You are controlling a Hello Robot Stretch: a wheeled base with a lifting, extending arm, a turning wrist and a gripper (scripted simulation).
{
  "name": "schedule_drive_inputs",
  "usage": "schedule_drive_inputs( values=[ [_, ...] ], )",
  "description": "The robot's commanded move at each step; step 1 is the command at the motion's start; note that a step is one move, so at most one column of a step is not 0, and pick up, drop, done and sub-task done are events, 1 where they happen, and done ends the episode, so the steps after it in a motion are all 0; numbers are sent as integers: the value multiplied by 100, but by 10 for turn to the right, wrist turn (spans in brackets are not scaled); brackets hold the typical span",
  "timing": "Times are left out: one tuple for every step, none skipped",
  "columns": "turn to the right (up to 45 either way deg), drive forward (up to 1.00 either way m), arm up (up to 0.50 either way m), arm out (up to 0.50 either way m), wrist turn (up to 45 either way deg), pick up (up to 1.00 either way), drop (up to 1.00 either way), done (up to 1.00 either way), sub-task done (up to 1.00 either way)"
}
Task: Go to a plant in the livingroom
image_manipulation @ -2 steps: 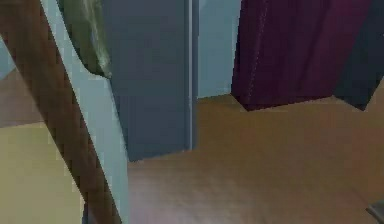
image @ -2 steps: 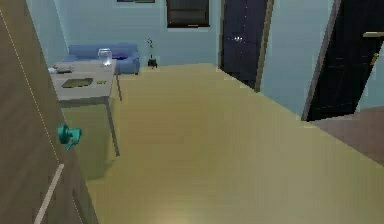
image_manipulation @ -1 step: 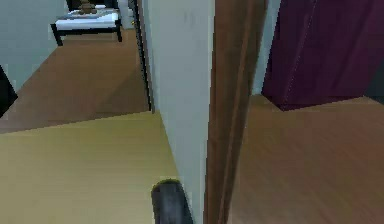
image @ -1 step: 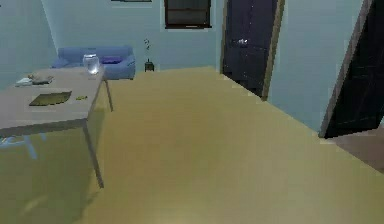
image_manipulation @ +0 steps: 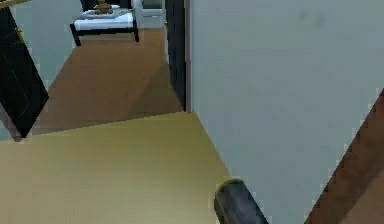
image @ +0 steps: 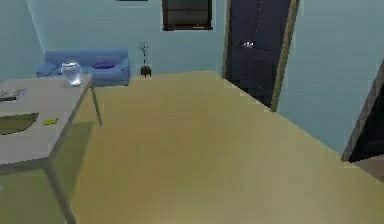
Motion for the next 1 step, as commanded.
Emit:
schedule_drive_inputs(
  values=[
    [-150, 0, 0, 0, 0, 0, 0, 0, 0]
  ],
)
